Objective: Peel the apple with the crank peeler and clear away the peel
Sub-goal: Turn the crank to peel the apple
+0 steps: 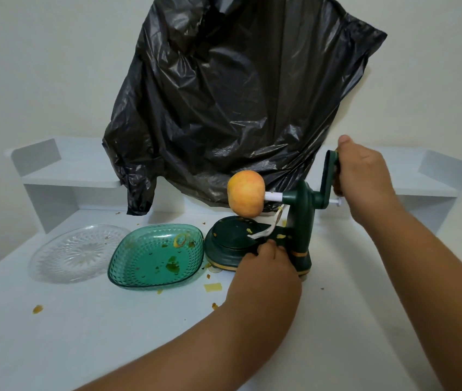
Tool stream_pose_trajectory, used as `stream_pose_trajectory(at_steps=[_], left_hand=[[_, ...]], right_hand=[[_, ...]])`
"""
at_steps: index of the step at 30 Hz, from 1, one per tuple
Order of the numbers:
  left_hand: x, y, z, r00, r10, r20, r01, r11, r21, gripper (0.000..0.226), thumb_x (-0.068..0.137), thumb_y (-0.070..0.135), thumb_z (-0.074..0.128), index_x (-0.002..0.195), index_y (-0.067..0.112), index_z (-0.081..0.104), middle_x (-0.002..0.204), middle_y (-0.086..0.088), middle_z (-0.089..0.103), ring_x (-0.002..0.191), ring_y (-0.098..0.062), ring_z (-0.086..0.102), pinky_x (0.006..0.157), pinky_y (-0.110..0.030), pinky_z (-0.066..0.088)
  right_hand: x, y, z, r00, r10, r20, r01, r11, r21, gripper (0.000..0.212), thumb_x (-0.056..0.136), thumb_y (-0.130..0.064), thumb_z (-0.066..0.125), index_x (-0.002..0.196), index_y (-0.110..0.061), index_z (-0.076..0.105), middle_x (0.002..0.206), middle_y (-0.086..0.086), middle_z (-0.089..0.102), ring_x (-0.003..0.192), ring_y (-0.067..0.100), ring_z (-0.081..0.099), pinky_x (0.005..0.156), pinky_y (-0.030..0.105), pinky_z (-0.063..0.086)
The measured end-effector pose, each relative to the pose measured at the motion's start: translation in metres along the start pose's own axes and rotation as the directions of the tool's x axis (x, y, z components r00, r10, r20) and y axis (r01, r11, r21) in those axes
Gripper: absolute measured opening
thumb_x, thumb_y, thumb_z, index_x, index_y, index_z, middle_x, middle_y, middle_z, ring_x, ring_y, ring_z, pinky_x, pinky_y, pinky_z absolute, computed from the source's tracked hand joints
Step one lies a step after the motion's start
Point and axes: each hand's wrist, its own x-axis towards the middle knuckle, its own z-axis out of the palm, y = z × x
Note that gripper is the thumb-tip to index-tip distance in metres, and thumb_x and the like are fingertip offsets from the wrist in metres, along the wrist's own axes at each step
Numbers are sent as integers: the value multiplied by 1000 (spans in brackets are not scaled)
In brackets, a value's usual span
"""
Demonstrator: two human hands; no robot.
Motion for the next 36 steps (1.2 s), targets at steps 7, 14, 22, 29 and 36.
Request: stream_pose_trajectory(at_steps=[7,14,22,29,36], left_hand=[[-2,0,-1,996,-40,-78,40,999,1,47,95,9,41,139,-6,35,140,-23,43,129,-35,37,91,-41,42],[-9,1,-4,986,-38,-164,37,999,-5,38,39,25,86,74,12,78,69,-4,73,65,-15,68,44,-20,46],[-5,0,-1,998,-29,-57,29,1000,8,43,96,5,36,138,-6,35,137,-24,42,127,-36,35,91,-41,39],[2,2,1,997,-49,-53,48,998,-28,42,96,8,38,136,-4,35,134,-21,43,122,-33,37,90,-40,38],[-1,0,1,998,-43,-50,42,999,-32,42,97,10,36,136,-5,35,134,-22,43,124,-33,35,94,-42,36]], right_hand=[[4,30,17,896,407,179,-437,880,186,23,88,-33,47,69,-19,47,55,1,43,48,16,39,50,25,33],[-49,63,12,835,537,121,-538,842,-26,33,87,-31,43,57,-17,40,43,1,33,40,17,26,43,26,21],[-80,56,-4,890,438,127,-397,881,-257,29,82,-37,41,60,-18,42,55,2,40,45,18,37,45,28,33],[-94,33,-14,937,339,84,-279,870,-407,21,81,-20,42,62,-12,39,57,10,39,52,23,33,51,36,29],[-28,-33,-9,975,218,-36,-220,966,-134,27,76,-29,40,55,-12,39,42,3,39,40,20,32,45,29,26]])
